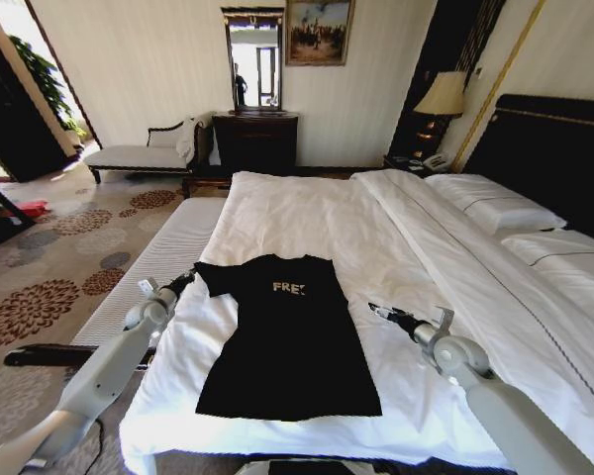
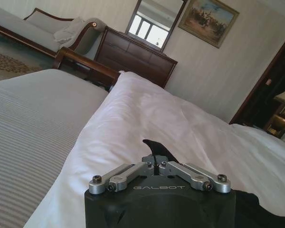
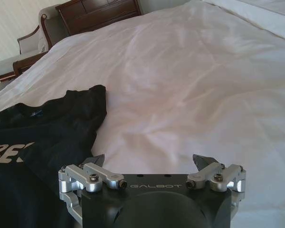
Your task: Fold the clothes on the bed.
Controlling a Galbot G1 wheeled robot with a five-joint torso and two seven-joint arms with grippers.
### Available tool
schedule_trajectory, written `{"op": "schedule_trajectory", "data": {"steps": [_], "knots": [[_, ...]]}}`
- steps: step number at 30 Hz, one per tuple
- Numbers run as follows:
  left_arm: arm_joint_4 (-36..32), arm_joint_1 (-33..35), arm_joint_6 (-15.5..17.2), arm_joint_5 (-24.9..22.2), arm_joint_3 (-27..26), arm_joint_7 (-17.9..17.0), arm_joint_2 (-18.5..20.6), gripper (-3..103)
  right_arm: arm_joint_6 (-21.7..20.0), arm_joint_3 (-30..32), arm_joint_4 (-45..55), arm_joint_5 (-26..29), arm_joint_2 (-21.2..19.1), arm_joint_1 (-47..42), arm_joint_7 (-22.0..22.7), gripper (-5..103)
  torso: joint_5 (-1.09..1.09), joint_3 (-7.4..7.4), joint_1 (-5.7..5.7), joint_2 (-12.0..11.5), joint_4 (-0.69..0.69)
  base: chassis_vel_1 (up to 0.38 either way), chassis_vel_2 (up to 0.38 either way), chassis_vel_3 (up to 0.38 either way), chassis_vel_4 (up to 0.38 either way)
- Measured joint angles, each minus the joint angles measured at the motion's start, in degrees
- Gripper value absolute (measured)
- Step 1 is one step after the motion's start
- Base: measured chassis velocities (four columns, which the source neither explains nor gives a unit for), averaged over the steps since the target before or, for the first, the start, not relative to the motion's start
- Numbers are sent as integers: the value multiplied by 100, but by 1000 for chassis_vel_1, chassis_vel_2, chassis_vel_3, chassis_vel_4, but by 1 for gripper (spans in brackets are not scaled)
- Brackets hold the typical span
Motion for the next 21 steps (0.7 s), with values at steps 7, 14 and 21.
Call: {"op": "schedule_trajectory", "data": {"steps": [7, 14, 21], "knots": [[-1026, 309, 28, 482, 168, -117, 40, 0, 14, 67, 16, -16, 6, -36, -24, 100, 0, 0, -1, 0, 2, 0, 0, 0, 0], [-1596, 229, 25, 865, 589, -373, -112, 0, 16, 66, 80, -29, 14, -56, -28, 100, 1, 0, 0, 0, 0, 0, 0, 0, 0], [-1972, 90, 117, 950, 1106, -696, -342, 0, 20, 119, 131, -62, 19, -129, -42, 100, 0, 0, -1, 0, -2, 0, 0, 0, 0]]}}
